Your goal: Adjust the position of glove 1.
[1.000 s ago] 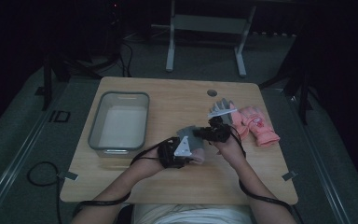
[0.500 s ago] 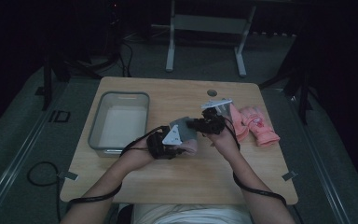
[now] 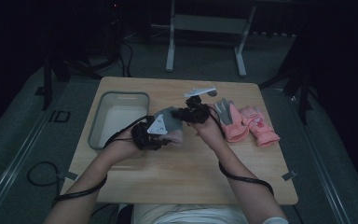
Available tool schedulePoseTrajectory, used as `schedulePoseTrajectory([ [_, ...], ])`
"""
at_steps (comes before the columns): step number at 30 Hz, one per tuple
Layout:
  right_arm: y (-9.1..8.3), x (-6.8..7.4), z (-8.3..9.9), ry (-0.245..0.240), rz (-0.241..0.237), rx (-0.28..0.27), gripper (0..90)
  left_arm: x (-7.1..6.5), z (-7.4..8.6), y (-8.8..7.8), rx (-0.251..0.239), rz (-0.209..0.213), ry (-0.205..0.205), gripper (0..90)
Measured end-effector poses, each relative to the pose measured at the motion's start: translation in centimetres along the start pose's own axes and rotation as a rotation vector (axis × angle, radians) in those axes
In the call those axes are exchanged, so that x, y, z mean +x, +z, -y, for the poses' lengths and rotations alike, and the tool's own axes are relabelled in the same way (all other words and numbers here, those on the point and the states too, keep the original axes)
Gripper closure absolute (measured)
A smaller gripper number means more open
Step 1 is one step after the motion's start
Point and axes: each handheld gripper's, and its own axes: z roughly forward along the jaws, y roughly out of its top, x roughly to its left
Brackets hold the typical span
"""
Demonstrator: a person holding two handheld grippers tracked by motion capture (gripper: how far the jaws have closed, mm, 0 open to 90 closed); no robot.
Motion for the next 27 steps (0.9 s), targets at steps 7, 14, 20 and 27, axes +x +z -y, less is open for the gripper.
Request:
schedulePoseTrajectory([
  [7, 1.8, 1.5, -2.3, -0.023, -0.013, -0.013, 77.2, 1.4, 1.5, -2.0, 0.009, -0.032, -0.020, 69.3],
  [14, 4.5, 3.0, -4.0, -0.044, -0.029, 0.002, 77.2, 2.6, 3.6, -3.5, 0.043, -0.058, -0.033, 69.3],
  [20, 6.6, 4.0, -5.5, -0.049, -0.051, 0.013, 77.2, 4.1, 5.5, -4.7, 0.063, -0.065, -0.023, 69.3],
  [27, 8.9, 5.2, -6.8, -0.055, -0.071, 0.009, 77.2, 5.5, 8.0, -5.9, 0.062, -0.071, -0.033, 68.9],
])
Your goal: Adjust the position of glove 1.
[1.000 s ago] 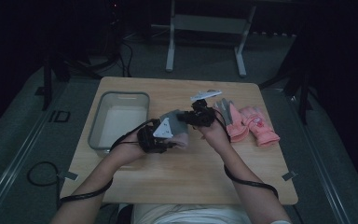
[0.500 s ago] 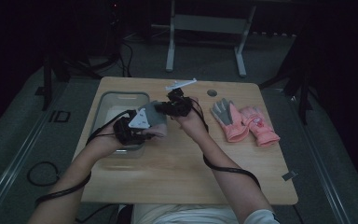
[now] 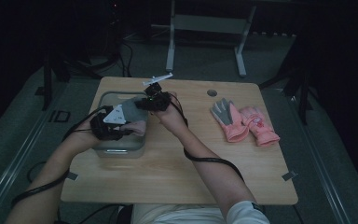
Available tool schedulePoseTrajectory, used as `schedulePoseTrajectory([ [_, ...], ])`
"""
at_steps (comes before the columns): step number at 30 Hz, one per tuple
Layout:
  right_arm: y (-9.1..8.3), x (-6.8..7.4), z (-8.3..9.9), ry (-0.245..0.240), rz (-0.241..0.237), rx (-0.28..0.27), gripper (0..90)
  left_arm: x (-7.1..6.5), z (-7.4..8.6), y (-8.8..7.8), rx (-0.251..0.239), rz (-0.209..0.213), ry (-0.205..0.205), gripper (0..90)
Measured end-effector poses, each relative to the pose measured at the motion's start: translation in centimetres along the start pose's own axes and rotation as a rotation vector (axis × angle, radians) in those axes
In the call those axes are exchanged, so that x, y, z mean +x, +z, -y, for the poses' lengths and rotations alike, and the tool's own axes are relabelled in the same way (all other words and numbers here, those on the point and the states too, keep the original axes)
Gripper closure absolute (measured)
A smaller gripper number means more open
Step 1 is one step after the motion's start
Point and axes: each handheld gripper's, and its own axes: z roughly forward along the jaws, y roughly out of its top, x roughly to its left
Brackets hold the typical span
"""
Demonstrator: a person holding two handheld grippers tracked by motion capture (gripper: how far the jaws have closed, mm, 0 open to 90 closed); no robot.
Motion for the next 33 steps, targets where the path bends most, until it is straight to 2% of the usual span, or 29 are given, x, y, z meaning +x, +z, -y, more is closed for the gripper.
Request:
schedulePoseTrajectory([
  [4, 1.7, 0.2, -0.2, 0.004, -0.004, 0.016, 77.2, 1.0, 1.5, 0.0, 0.009, 0.025, -0.006, 68.2],
  [6, 2.1, 0.2, -0.1, 0.007, -0.003, 0.021, 77.2, 1.1, 1.9, 0.1, 0.023, 0.025, 0.001, 67.5],
  [7, 3.2, 0.1, 0.2, 0.013, -0.001, 0.033, 77.2, 1.5, 2.7, 0.6, 0.026, 0.039, 0.001, 67.4],
  [12, 4.8, -0.4, 0.8, 0.026, 0.009, 0.064, 77.2, 2.2, 3.7, 2.1, 0.052, 0.061, -0.002, 67.4],
  [14, 6.2, -0.8, 1.2, 0.041, 0.021, 0.084, 77.1, 2.9, 4.2, 3.0, 0.069, 0.084, -0.011, 67.3],
  [16, 6.5, -1.0, 1.3, 0.046, 0.025, 0.088, 77.1, 3.1, 4.4, 3.4, 0.074, 0.091, -0.020, 67.3],
  [17, 7.2, -1.4, 1.6, 0.058, 0.033, 0.102, 77.0, 3.5, 4.6, 4.2, 0.093, 0.101, -0.023, 67.1],
  [20, 7.7, -1.8, 2.0, 0.064, 0.048, 0.115, 76.9, 3.8, 4.5, 5.3, 0.116, 0.121, -0.030, 67.0],
  [23, 8.0, -2.1, 2.1, 0.068, 0.058, 0.123, 76.8, 3.9, 4.5, 5.7, 0.122, 0.129, -0.035, 67.1],
  [24, 8.0, -2.4, 2.3, 0.075, 0.071, 0.123, 74.8, 4.1, 4.3, 6.6, 0.132, 0.141, -0.033, 67.1],
  [26, 7.8, -2.5, 2.3, 0.075, 0.076, 0.120, 69.9, 4.3, 4.3, 7.0, 0.145, 0.146, -0.031, 67.1],
  [28, 7.3, -2.3, 2.3, 0.050, 0.091, 0.101, 65.5, 4.4, 4.2, 7.4, 0.175, 0.148, -0.030, 67.0],
  [33, 5.4, -1.8, 2.2, 0.021, 0.070, 0.057, 55.2, 4.4, 4.0, 7.8, 0.220, 0.161, -0.037, 65.0],
])
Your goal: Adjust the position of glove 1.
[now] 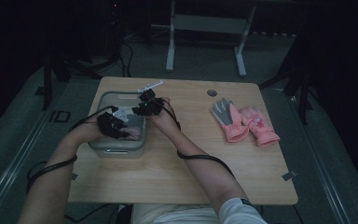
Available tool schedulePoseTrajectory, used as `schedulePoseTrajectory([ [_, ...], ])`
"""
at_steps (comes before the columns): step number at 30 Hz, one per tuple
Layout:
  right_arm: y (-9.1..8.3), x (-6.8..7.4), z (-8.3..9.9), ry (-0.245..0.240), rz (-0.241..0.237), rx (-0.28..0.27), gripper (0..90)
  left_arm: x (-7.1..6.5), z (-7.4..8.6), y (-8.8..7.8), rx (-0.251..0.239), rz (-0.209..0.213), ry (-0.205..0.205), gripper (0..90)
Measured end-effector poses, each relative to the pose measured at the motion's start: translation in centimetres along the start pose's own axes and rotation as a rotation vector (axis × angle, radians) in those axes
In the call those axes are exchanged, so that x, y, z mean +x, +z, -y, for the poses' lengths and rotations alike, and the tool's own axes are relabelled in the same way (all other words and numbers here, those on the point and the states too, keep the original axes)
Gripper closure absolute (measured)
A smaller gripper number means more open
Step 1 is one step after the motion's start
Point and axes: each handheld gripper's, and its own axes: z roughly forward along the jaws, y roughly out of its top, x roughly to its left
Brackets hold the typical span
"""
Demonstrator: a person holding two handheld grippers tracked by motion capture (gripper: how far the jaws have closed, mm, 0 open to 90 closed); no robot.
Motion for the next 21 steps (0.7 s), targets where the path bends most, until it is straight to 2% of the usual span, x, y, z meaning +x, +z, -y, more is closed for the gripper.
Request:
schedulePoseTrajectory([
  [3, -1.1, 0.3, 0.2, -0.003, -0.019, -0.017, 48.7, 0.0, -0.1, 0.0, 0.013, 0.001, -0.019, 57.9],
  [5, -1.7, 0.4, 0.5, -0.010, -0.026, -0.033, 43.0, 0.0, -0.1, -0.1, 0.022, -0.004, -0.060, 44.9],
  [9, -3.0, 0.3, 1.1, -0.013, -0.071, -0.052, 30.1, -0.3, 0.0, -1.2, -0.018, -0.009, -0.120, 25.7],
  [10, -3.3, 0.3, 1.3, -0.011, -0.088, -0.050, 28.0, -0.4, -0.1, -1.5, -0.027, -0.013, -0.125, 21.4],
  [13, -4.2, 0.2, 1.7, -0.015, -0.119, -0.063, 22.4, -0.8, -0.5, -2.6, -0.075, -0.024, -0.173, 14.9],
  [15, -4.8, 0.2, 1.9, -0.023, -0.120, -0.073, 21.8, -1.1, -0.9, -3.2, -0.119, -0.032, -0.193, 14.0],
  [18, -5.8, 0.3, 2.4, -0.033, -0.129, -0.085, 20.3, -1.9, -1.6, -4.0, -0.164, -0.030, -0.205, 11.2],
  [20, -6.1, 0.2, 2.6, -0.035, -0.138, -0.092, 20.3, -1.9, -1.6, -4.0, -0.164, -0.030, -0.205, 10.3],
  [21, -6.1, 0.2, 2.6, -0.035, -0.138, -0.092, 19.9, -2.5, -2.1, -4.5, -0.201, -0.017, -0.219, 10.3],
])
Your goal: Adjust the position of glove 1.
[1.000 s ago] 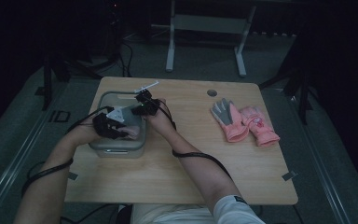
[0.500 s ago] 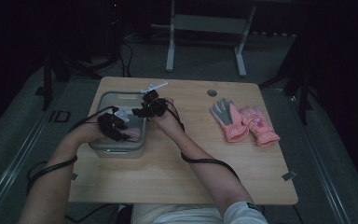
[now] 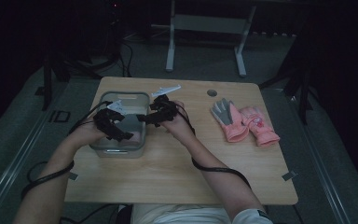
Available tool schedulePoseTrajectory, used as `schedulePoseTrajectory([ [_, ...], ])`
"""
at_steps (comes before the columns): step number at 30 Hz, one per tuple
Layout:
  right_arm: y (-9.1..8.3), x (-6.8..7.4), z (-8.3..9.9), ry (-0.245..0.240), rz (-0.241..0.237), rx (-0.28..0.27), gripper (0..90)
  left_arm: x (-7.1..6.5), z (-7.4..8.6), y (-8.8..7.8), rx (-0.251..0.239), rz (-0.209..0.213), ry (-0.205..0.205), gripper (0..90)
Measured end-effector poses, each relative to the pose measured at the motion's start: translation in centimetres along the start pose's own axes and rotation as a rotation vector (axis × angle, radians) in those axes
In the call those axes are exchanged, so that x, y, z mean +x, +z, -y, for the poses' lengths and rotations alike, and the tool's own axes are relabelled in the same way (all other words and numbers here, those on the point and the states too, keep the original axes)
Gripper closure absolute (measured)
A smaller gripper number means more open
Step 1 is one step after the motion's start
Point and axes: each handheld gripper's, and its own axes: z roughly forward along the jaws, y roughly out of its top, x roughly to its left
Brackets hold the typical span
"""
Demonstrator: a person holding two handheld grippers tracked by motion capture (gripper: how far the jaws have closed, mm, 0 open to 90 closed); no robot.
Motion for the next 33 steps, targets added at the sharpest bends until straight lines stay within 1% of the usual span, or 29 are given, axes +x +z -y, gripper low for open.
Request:
schedulePoseTrajectory([
  [1, -0.8, 0.0, 0.4, -0.007, 0.000, -0.010, 19.4, -0.4, -0.2, -0.1, -0.019, 0.005, 0.002, 7.9],
  [2, -1.1, 0.0, 0.6, -0.003, -0.002, -0.017, 19.4, -0.8, -0.3, -0.1, -0.037, 0.012, 0.005, 7.4],
  [3, -1.3, 0.0, 0.8, -0.011, -0.001, -0.017, 19.2, -1.2, -0.5, 0.0, -0.042, 0.020, 0.001, 7.1],
  [4, -1.6, 0.1, 0.9, -0.025, 0.006, -0.006, 18.3, -1.6, -0.7, 0.0, -0.050, 0.023, 0.008, 6.9],
  [5, -1.8, 0.0, 1.1, -0.027, 0.005, -0.002, 17.9, -2.0, -0.9, 0.1, -0.059, 0.028, 0.020, 6.5],
  [7, -2.1, -0.1, 1.5, -0.038, -0.005, 0.001, 18.0, -2.8, -1.3, 0.3, -0.073, 0.031, 0.030, 6.3],
  [8, -2.3, -0.2, 1.6, -0.055, -0.002, 0.004, 18.1, -3.2, -1.5, 0.4, -0.085, 0.033, 0.036, 6.3],
  [9, -2.5, -0.3, 1.8, -0.078, 0.006, 0.002, 18.2, -3.5, -1.7, 0.5, -0.100, 0.028, 0.034, 6.3],
  [10, -2.7, -0.3, 2.0, -0.093, 0.012, -0.002, 18.2, -3.8, -1.8, 0.5, -0.114, 0.032, 0.032, 6.3],
  [12, -3.3, -0.5, 2.3, -0.101, 0.020, -0.005, 17.2, -4.5, -2.2, 0.7, -0.147, 0.034, 0.027, 6.4],
  [13, -3.5, -0.7, 2.5, -0.106, 0.024, -0.010, 16.7, -4.8, -2.4, 0.9, -0.155, 0.037, 0.019, 6.4],
  [14, -3.8, -0.7, 2.7, -0.100, 0.029, -0.009, 15.4, -5.2, -2.6, 1.0, -0.170, 0.052, 0.020, 6.3],
  [15, -4.1, -0.9, 2.8, -0.098, 0.035, -0.010, 14.7, -5.4, -2.7, 1.1, -0.179, 0.060, 0.027, 6.4],
  [17, -4.7, -1.1, 3.3, -0.107, 0.056, -0.013, 14.4, -6.0, -3.0, 1.5, -0.191, 0.061, 0.030, 6.4],
  [18, -5.0, -1.2, 3.5, -0.109, 0.068, -0.011, 14.2, -6.2, -3.1, 1.6, -0.198, 0.068, 0.026, 6.4],
  [19, -5.4, -1.3, 3.7, -0.107, 0.072, -0.016, 14.2, -6.5, -3.2, 1.8, -0.203, 0.076, 0.024, 6.4],
  [21, -6.2, -1.6, 4.1, -0.084, 0.071, 0.000, 14.2, -7.1, -3.4, 2.1, -0.224, 0.104, 0.030, 6.4],
  [23, -7.1, -2.0, 4.7, -0.063, 0.084, 0.001, 14.1, -7.9, -3.5, 2.5, -0.259, 0.129, 0.029, 6.3],
  [24, -7.6, -2.1, 5.0, -0.058, 0.093, 0.001, 14.0, -8.4, -3.6, 2.7, -0.264, 0.136, 0.032, 6.3],
  [25, -8.1, -2.3, 5.4, -0.051, 0.108, -0.001, 13.9, -8.9, -3.7, 2.9, -0.266, 0.135, 0.040, 6.4],
  [27, -9.1, -2.7, 6.0, -0.030, 0.115, -0.012, 13.7, -9.9, -3.9, 3.3, -0.266, 0.123, 0.075, 6.3],
  [29, -9.9, -3.1, 6.5, -0.022, 0.128, -0.012, 13.5, -10.6, -4.1, 3.7, -0.264, 0.140, 0.078, 6.3],
  [30, -10.3, -3.4, 6.8, -0.006, 0.128, -0.018, 13.2, -10.9, -4.1, 3.9, -0.267, 0.148, 0.080, 6.3],
  [32, -11.1, -3.9, 7.3, 0.021, 0.122, -0.031, 12.9, -11.5, -4.2, 4.4, -0.259, 0.145, 0.085, 6.3],
  [33, -11.4, -4.2, 7.6, 0.027, 0.126, -0.038, 12.4, -11.7, -4.2, 4.6, -0.258, 0.141, 0.088, 6.4],
])
